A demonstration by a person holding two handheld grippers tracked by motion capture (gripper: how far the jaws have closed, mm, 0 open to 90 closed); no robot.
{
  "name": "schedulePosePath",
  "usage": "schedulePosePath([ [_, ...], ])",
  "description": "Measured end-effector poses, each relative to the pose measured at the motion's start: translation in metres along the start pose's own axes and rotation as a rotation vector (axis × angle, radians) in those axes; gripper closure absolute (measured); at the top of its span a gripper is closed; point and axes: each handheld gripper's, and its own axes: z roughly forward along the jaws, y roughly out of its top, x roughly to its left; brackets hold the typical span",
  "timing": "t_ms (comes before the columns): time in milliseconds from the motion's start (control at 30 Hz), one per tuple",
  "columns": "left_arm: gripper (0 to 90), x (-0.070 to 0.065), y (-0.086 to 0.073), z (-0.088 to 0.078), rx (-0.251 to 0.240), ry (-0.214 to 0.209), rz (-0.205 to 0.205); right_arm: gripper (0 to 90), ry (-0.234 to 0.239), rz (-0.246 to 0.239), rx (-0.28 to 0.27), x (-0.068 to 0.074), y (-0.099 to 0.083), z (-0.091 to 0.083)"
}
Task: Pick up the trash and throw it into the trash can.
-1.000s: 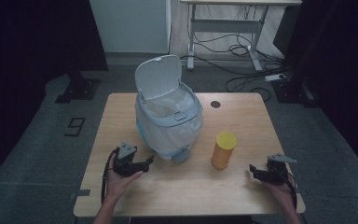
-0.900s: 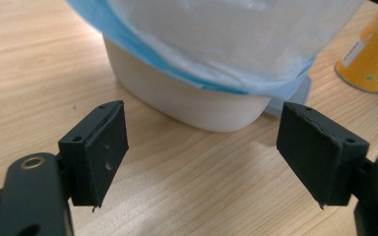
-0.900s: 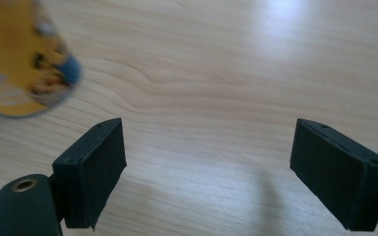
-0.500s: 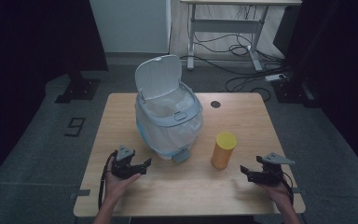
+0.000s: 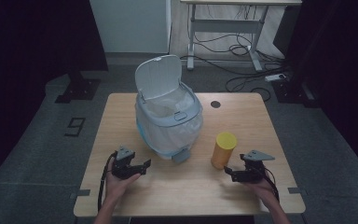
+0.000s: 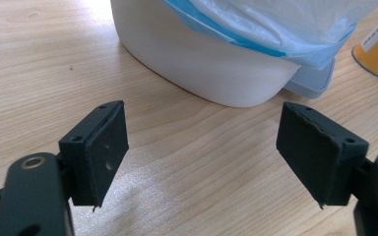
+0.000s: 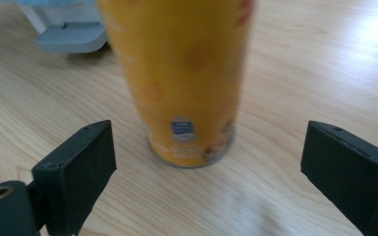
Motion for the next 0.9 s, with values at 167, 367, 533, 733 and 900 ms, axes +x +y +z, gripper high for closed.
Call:
schedulePosePath([
  [167, 19.8, -0.001, -0.001, 0.001, 0.007, 0.001, 0.009, 4.2, 0.013, -0.009, 0.007, 0.008, 0.006, 0.015],
  [367, 19.9, 0.001, -0.002, 0.002, 0.015, 0.005, 0.005, 2.7, 0.009, -0.024, 0.019, 0.013, 0.016, 0.035],
  [533, 20.7, 0.002, -0.004, 0.003, 0.018, 0.023, 0.01, 14.1, -0.006, -0.005, -0.045, 0.013, 0.02, 0.041],
  [733, 21.1, 0.001, -0.005, 0.006, 0.034, 0.041, 0.03, 23.0, -0.038, -0.03, -0.061, 0.014, 0.021, 0.04],
  [900, 21.2, 0.001, -0.005, 0.005, 0.038, 0.047, 0.038, 23.4, -0.03, -0.034, -0.056, 0.013, 0.022, 0.037],
])
